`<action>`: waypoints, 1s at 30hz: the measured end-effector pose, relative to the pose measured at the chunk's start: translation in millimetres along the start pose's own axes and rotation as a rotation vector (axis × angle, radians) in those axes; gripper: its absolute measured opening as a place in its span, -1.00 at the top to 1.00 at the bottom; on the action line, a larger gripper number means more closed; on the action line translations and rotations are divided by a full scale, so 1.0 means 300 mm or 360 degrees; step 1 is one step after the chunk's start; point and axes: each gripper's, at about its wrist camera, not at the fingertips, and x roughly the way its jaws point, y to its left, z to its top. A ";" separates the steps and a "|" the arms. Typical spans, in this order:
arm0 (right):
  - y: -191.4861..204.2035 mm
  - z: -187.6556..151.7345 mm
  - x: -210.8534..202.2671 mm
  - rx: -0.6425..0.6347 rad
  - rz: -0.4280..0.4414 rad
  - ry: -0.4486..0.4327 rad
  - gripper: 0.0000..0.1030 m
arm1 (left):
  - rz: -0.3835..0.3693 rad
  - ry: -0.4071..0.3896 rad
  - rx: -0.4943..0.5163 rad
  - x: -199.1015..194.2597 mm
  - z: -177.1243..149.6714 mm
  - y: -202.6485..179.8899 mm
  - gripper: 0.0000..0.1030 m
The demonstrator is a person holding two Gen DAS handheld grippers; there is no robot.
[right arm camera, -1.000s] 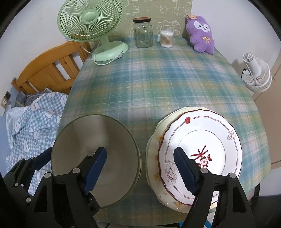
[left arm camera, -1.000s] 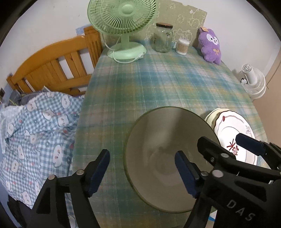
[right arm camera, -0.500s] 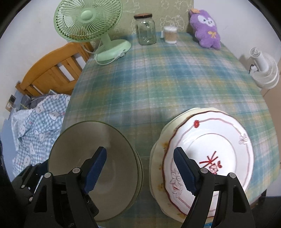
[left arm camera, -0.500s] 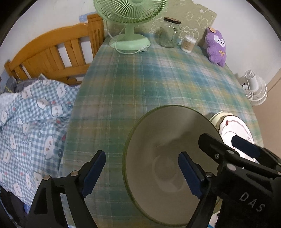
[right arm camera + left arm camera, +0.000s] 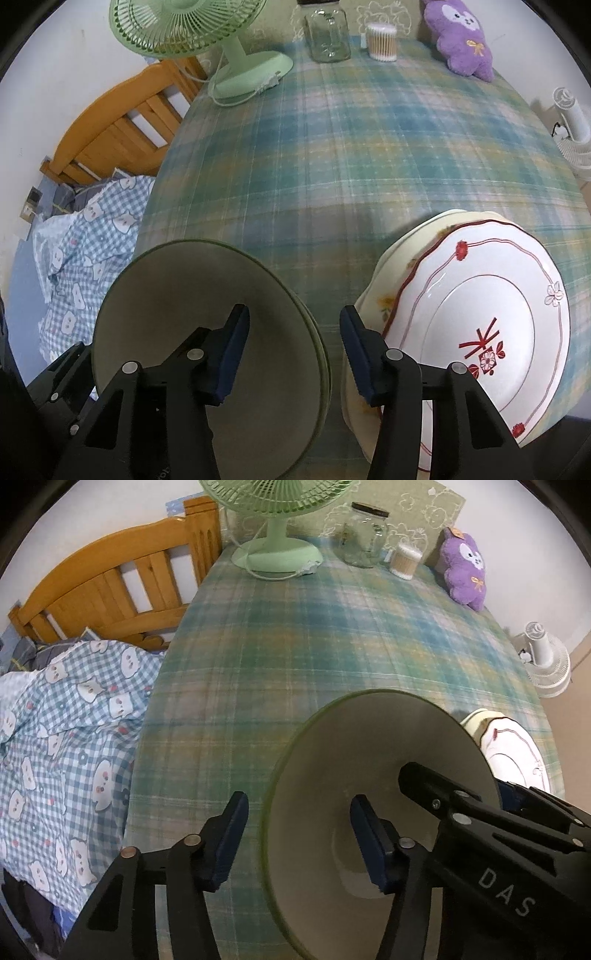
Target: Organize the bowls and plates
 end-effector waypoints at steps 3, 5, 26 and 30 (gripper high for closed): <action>-0.005 -0.005 0.013 0.0019 -0.0004 0.0030 -0.06 | 0.0005 0.0020 0.0009 0.008 -0.001 -0.003 -0.07; -0.010 -0.007 0.018 0.0035 0.0002 0.0042 -0.02 | 0.0008 0.0017 0.0028 0.010 -0.003 -0.009 -0.05; 0.016 -0.011 0.002 0.0012 -0.0037 0.0077 0.17 | -0.0040 0.0021 0.0085 0.005 -0.007 -0.024 0.13; 0.023 -0.017 -0.015 0.0020 -0.0044 0.0069 0.17 | -0.0045 0.0020 0.0083 -0.013 -0.012 -0.027 0.14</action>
